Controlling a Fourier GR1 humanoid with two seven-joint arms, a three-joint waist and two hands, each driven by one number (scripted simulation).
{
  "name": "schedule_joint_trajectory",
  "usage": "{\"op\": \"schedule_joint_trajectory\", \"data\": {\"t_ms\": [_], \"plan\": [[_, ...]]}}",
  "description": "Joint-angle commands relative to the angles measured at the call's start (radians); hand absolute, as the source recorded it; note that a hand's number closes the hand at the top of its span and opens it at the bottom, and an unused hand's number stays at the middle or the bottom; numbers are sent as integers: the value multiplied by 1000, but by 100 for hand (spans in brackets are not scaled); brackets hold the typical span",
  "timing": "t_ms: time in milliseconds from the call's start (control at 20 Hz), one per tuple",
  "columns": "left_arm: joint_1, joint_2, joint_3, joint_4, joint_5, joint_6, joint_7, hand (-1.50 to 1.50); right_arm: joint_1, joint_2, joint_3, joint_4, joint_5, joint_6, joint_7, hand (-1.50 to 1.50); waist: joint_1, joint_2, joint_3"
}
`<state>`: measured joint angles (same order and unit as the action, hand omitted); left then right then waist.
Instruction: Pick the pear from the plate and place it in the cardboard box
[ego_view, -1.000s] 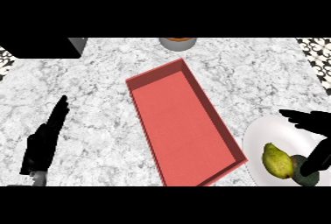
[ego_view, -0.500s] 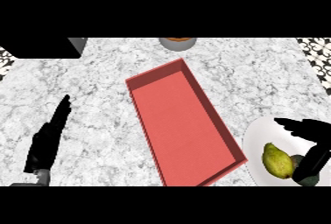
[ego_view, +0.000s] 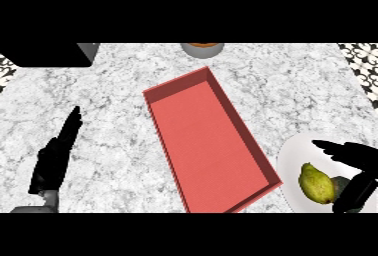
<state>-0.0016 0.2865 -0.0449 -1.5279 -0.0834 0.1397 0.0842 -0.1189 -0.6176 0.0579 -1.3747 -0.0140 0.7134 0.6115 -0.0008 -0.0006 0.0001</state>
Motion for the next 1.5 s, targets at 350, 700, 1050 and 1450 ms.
{"op": "schedule_joint_trajectory", "data": {"t_ms": [350,700,1050,1450], "plan": [[14,-56,39,-39,-55,-43,23,0,14,114,-84,-47,77,55,58,-150,1,0,0],[-1,-90,32,-73,-101,-31,58,0,34,146,-60,36,210,49,-81,-150,1,0,0],[21,-79,74,-21,-76,-70,-4,0,58,201,-68,-24,173,80,11,150,-2,0,-1],[20,-94,74,-85,-91,-68,54,0,50,174,-14,27,469,-148,-251,150,4,0,0]]}}
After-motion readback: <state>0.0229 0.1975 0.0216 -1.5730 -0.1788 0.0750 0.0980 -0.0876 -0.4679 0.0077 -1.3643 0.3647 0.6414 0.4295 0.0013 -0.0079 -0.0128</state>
